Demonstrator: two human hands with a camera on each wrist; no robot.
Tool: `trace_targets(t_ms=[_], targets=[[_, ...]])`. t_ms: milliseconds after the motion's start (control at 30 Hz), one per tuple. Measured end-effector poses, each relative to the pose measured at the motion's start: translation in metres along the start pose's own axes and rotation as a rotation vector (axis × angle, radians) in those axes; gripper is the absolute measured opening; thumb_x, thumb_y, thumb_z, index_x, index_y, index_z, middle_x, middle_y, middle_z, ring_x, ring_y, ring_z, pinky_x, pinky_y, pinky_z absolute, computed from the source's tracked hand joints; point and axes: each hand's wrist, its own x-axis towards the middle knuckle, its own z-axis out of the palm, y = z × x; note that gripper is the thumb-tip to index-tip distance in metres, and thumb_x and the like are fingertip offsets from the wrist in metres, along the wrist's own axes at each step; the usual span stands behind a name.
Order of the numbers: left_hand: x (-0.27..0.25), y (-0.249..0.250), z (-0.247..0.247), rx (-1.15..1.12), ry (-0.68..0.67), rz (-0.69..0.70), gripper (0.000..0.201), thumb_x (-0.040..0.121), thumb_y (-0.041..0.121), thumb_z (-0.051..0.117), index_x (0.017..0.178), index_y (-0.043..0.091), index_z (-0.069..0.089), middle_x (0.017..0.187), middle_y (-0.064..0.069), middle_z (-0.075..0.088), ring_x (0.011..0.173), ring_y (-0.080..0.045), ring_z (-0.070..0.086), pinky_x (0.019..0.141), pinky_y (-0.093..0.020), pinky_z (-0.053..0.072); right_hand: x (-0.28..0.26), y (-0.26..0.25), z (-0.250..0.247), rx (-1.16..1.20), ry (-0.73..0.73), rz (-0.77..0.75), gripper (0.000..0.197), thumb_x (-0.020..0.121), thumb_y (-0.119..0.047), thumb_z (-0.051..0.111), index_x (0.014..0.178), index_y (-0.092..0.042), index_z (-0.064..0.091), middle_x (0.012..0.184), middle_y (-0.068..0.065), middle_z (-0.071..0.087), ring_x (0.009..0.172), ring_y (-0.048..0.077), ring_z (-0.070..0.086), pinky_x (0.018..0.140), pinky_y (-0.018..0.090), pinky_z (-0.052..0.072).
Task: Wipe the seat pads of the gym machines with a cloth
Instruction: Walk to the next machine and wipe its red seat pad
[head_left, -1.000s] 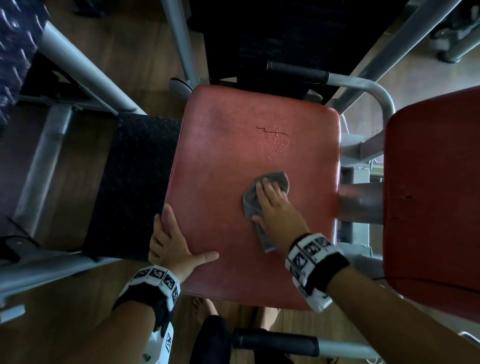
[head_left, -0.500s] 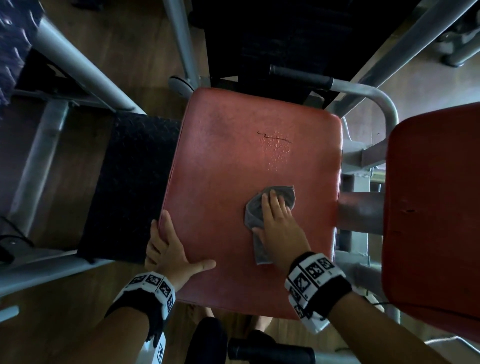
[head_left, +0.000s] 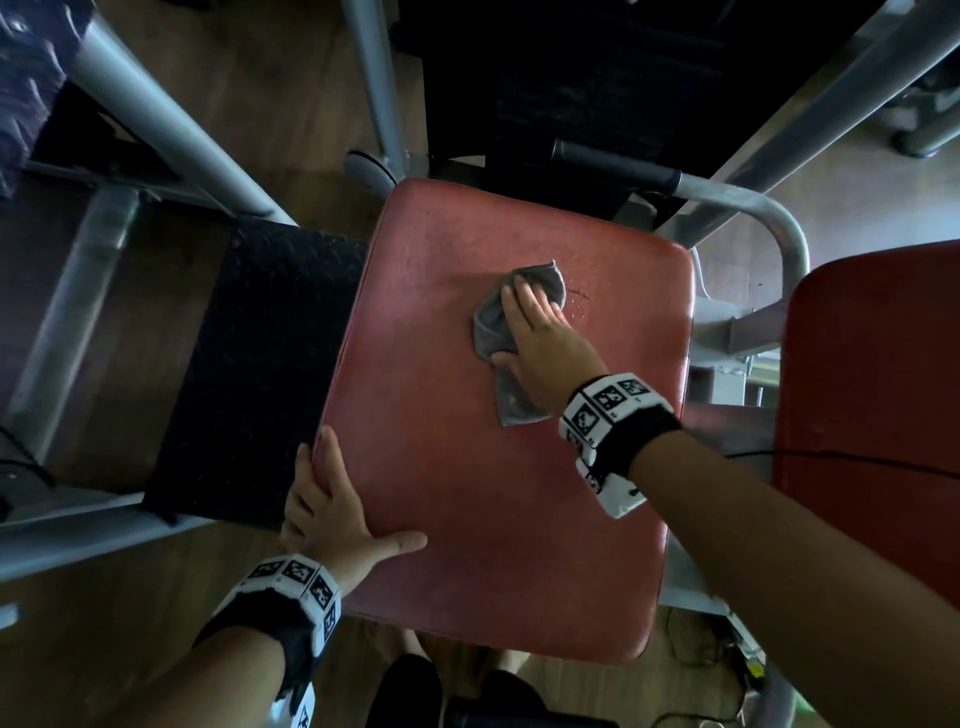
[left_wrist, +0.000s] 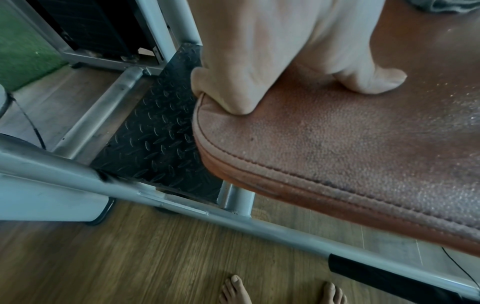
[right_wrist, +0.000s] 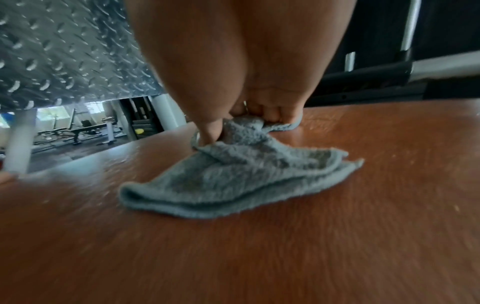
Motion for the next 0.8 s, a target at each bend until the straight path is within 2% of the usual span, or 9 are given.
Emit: trace_targets(t_ms=[133, 200, 300, 367, 467, 567, 667, 800], targets=[[0.000, 0.000, 0.001, 0.007, -0.013, 0.001, 0.161, 0.036, 0.071, 0.083, 0.130, 0.046, -0.045, 0.154, -0.001, -0.030, 0.144, -0.040, 0.002, 0.114, -0.058, 0.015, 0.013, -0.007, -0.006, 0.085, 0.034, 0.107, 0.080, 0.096, -0.038, 0.049, 0.152, -0.003, 0.004, 0.160, 0.014, 0.002, 0.148, 0.029, 0.003, 0.121, 0.042, 0.011], [0.000, -0.001, 0.000, 0.005, -0.017, -0.004, 0.161, 0.035, 0.071, 0.082, 0.130, 0.046, -0.045, 0.153, 0.000, -0.031, 0.144, -0.039, 0.001, 0.115, -0.058, 0.015, 0.006, -0.022, 0.001, 0.077, 0.041, 0.069, 0.082, 0.095, -0.038, 0.051, 0.152, -0.002, 0.005, 0.160, 0.014, 0.004, 0.147, 0.031, 0.006, 0.120, 0.043, 0.013], [0.000, -0.001, -0.001, 0.003, -0.017, 0.000, 0.160, 0.036, 0.072, 0.082, 0.129, 0.047, -0.046, 0.153, 0.000, -0.032, 0.144, -0.039, 0.002, 0.115, -0.057, 0.016, -0.009, -0.019, 0.008, 0.026, 0.003, 0.000, 0.083, 0.093, -0.043, 0.051, 0.152, -0.005, 0.006, 0.160, 0.011, 0.006, 0.148, 0.026, 0.008, 0.120, 0.041, 0.015], [0.000, -0.001, 0.000, 0.003, -0.013, 0.001, 0.160, 0.036, 0.072, 0.082, 0.129, 0.047, -0.046, 0.153, 0.000, -0.032, 0.144, -0.039, 0.002, 0.115, -0.057, 0.016, -0.004, -0.006, 0.002, 0.020, 0.031, 0.063, 0.083, 0.093, -0.045, 0.051, 0.152, -0.007, 0.007, 0.160, 0.011, 0.007, 0.148, 0.025, 0.008, 0.121, 0.040, 0.013], [0.000, -0.001, 0.000, 0.005, -0.014, 0.005, 0.161, 0.035, 0.072, 0.082, 0.129, 0.046, -0.047, 0.153, 0.000, -0.032, 0.144, -0.040, 0.002, 0.115, -0.058, 0.016, 0.005, -0.002, -0.004, 0.100, 0.057, 0.181, 0.081, 0.093, -0.042, 0.053, 0.152, -0.005, 0.010, 0.160, 0.012, 0.009, 0.147, 0.029, 0.011, 0.120, 0.041, 0.013], [0.000, -0.002, -0.001, 0.007, -0.019, 0.010, 0.161, 0.035, 0.074, 0.080, 0.129, 0.045, -0.047, 0.153, -0.001, -0.032, 0.144, -0.039, 0.002, 0.115, -0.057, 0.017, -0.002, -0.011, 0.003, 0.087, 0.053, 0.132, 0.081, 0.094, -0.041, 0.051, 0.152, -0.004, 0.008, 0.160, 0.014, 0.008, 0.147, 0.031, 0.010, 0.120, 0.041, 0.014], [0.000, -0.001, -0.002, 0.009, -0.022, 0.012, 0.160, 0.036, 0.075, 0.079, 0.128, 0.045, -0.048, 0.153, -0.002, -0.032, 0.144, -0.040, 0.003, 0.115, -0.056, 0.017, -0.015, -0.005, 0.006, 0.032, 0.010, 0.067, 0.082, 0.094, -0.043, 0.050, 0.152, -0.006, 0.006, 0.160, 0.011, 0.006, 0.148, 0.026, 0.006, 0.121, 0.039, 0.012], [0.000, -0.003, -0.003, 0.025, -0.025, 0.025, 0.159, 0.035, 0.078, 0.076, 0.128, 0.044, -0.048, 0.154, -0.004, -0.031, 0.143, -0.041, 0.006, 0.115, -0.055, 0.018, 0.008, 0.022, -0.007, 0.028, 0.051, 0.136, 0.083, 0.091, -0.042, 0.054, 0.152, -0.005, 0.011, 0.160, 0.012, 0.011, 0.148, 0.027, 0.009, 0.120, 0.041, 0.013]])
